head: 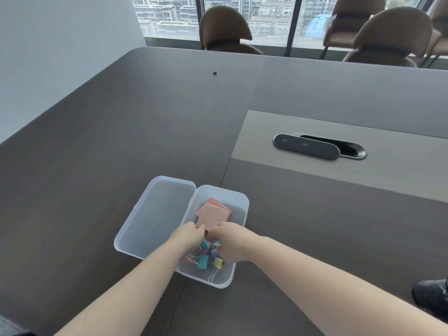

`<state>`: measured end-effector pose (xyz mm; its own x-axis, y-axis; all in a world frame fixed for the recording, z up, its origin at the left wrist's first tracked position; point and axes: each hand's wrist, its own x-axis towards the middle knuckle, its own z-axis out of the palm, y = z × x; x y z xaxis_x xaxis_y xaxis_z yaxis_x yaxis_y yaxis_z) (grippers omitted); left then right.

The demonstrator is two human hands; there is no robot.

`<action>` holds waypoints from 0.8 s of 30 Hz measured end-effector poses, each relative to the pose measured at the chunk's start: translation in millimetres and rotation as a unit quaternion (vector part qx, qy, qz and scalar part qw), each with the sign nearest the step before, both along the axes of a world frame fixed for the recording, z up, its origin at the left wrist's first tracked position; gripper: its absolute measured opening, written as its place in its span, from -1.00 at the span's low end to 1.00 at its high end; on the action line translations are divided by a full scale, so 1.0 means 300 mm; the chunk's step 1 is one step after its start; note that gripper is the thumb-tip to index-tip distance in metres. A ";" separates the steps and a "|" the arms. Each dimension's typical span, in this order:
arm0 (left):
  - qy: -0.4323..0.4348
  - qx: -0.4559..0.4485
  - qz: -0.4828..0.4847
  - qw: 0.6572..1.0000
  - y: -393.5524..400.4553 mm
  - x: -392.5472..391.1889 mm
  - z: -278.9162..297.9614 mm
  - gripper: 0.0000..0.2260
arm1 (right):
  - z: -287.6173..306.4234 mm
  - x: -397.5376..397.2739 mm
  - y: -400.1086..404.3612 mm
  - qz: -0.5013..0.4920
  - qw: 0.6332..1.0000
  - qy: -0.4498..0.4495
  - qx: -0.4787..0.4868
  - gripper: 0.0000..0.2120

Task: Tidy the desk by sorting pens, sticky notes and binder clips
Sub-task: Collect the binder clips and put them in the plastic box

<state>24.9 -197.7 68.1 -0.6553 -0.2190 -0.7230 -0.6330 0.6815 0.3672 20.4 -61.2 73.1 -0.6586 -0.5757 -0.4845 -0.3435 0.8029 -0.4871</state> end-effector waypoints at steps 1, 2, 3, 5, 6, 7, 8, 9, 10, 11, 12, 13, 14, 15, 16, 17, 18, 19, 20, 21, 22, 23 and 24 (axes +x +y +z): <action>0.005 -0.011 -0.001 1.000 -0.003 -0.005 0.008 -0.67 | 0.008 -0.005 0.008 -0.013 1.000 0.010 -0.003 -0.68; 0.010 -0.022 -0.006 1.000 -0.005 -0.009 0.017 -0.68 | 0.013 -0.009 0.019 -0.029 0.999 0.019 -0.011 -0.68; 0.014 -0.035 -0.017 0.999 -0.007 -0.015 0.023 -0.69 | 0.020 -0.012 0.032 -0.046 0.998 0.028 -0.020 -0.67; 0.023 -0.059 -0.047 0.997 -0.007 -0.027 0.032 -0.71 | 0.028 -0.016 0.060 -0.073 0.996 0.046 -0.038 -0.66; 0.034 -0.076 -0.066 0.994 -0.007 -0.033 0.038 -0.73 | 0.031 -0.017 0.074 -0.086 0.994 0.054 -0.050 -0.66; 0.055 -0.100 -0.087 0.990 -0.008 -0.042 0.052 -0.75 | 0.036 -0.018 0.087 -0.102 0.991 0.059 -0.062 -0.67; 0.084 -0.128 -0.106 0.983 -0.011 -0.053 0.067 -0.77 | 0.042 -0.019 0.102 -0.118 0.988 0.065 -0.075 -0.68; 0.121 -0.157 -0.113 0.974 -0.018 -0.065 0.083 -0.77 | 0.049 -0.021 0.117 -0.136 0.985 0.067 -0.086 -0.69; 0.158 -0.180 -0.111 0.965 -0.032 -0.081 0.097 -0.78 | 0.055 -0.023 0.133 -0.153 0.981 0.070 -0.096 -0.70; 0.194 -0.197 -0.100 0.956 -0.051 -0.100 0.107 -0.80 | 0.060 -0.025 0.150 -0.169 0.978 0.071 -0.103 -0.70; 0.221 -0.209 -0.084 0.949 -0.074 -0.121 0.114 -0.80 | 0.061 -0.027 0.169 -0.184 0.974 0.072 -0.108 -0.71; 0.237 -0.220 -0.067 0.944 -0.102 -0.143 0.117 -0.79 | 0.060 -0.029 0.187 -0.202 0.970 0.073 -0.111 -0.71; 0.242 -0.231 -0.051 0.941 -0.134 -0.163 0.113 -0.77 | 0.056 -0.030 0.204 -0.220 0.967 0.072 -0.111 -0.71; 0.232 -0.240 -0.040 0.942 -0.166 -0.180 0.104 -0.74 | 0.048 -0.029 0.220 -0.238 0.963 0.071 -0.108 -0.71; 0.212 -0.251 -0.034 0.944 -0.197 -0.192 0.091 -0.70 | 0.038 -0.027 0.235 -0.253 0.960 0.068 -0.102 -0.72; 0.184 -0.262 -0.034 0.947 -0.225 -0.202 0.073 -0.66 | 0.026 -0.026 0.247 -0.262 0.958 0.063 -0.094 -0.72; 0.157 -0.273 -0.038 0.948 -0.248 -0.210 0.053 -0.62 | 0.015 -0.027 0.257 -0.264 0.959 0.056 -0.083 -0.73; 0.135 -0.281 -0.040 0.949 -0.265 -0.218 0.035 -0.59 | 0.004 -0.028 0.262 -0.262 0.961 0.048 -0.071 -0.73; 0.119 -0.285 -0.041 0.950 -0.276 -0.225 0.019 -0.57 | -0.005 -0.031 0.264 -0.258 0.963 0.040 -0.061 -0.73; 0.109 -0.285 -0.041 0.951 -0.281 -0.230 0.008 -0.56 | -0.011 -0.034 0.261 -0.253 0.966 0.032 -0.052 -0.73; 0.103 -0.284 -0.041 0.952 -0.282 -0.234 -0.002 -0.55 | -0.015 -0.037 0.255 -0.248 0.967 0.026 -0.046 -0.73; 0.099 -0.282 -0.041 0.953 -0.281 -0.237 -0.010 -0.54 | -0.016 -0.040 0.246 -0.243 0.969 0.021 -0.040 -0.74; 0.096 -0.280 -0.041 0.954 -0.278 -0.239 -0.018 -0.53 | -0.018 -0.045 0.236 -0.236 0.971 0.018 -0.037 -0.75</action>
<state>-46.9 -281.1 62.6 -0.7955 -0.4779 -0.3726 -0.5263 0.8496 0.0341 6.8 9.7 67.8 -0.8736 -0.2369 -0.4251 0.0369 0.8387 -0.5433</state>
